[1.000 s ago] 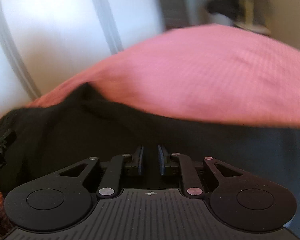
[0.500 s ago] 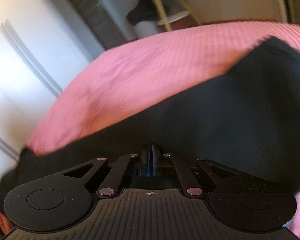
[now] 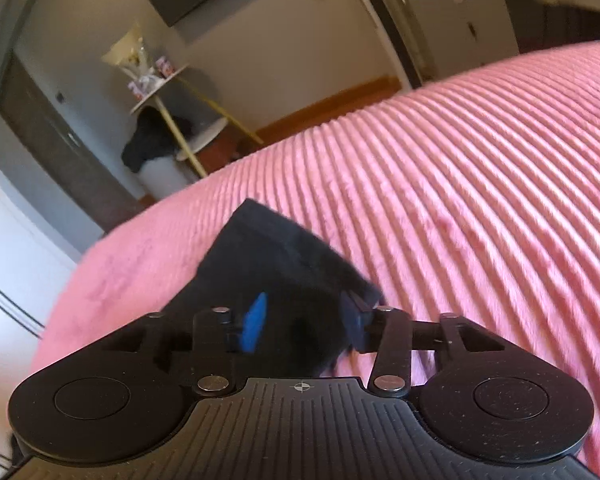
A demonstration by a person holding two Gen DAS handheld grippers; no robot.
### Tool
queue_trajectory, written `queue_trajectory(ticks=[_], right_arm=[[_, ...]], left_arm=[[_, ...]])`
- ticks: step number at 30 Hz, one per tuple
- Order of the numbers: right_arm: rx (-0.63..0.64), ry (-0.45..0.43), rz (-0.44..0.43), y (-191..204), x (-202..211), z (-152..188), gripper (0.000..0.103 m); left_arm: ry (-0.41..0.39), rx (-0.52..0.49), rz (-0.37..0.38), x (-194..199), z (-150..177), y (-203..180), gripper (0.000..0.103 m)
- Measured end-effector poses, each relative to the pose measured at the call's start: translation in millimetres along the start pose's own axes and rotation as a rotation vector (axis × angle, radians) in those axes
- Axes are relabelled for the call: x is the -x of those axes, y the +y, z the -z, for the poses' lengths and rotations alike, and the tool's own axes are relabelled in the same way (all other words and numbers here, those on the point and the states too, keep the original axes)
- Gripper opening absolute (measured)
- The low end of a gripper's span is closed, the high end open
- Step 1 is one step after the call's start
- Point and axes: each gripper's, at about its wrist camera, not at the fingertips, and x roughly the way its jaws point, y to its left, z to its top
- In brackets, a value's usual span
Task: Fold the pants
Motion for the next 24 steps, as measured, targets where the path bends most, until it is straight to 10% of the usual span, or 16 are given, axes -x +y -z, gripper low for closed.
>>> queue_trajectory(ticks=[8,17,21,24], right_arm=[[-0.131,-0.01,0.092,-20,3,8,0.055],[-0.275,0.008,-0.038,-38,-22,9,0.053],[-0.258,-0.039,-0.025,-29,-13,9,0.019],[-0.21,-0.072,-0.041,-26,-5,12,0.018]], left_arm=[[0.108,0.108,-0.156,-27,11,33,0.099],[0.1,0.117,-0.207,-30,13,42,0.099],[0.097,0.121,-0.207,-30,10,39,0.099],[0.086,0.126,-0.194,-28,9,38,0.099]])
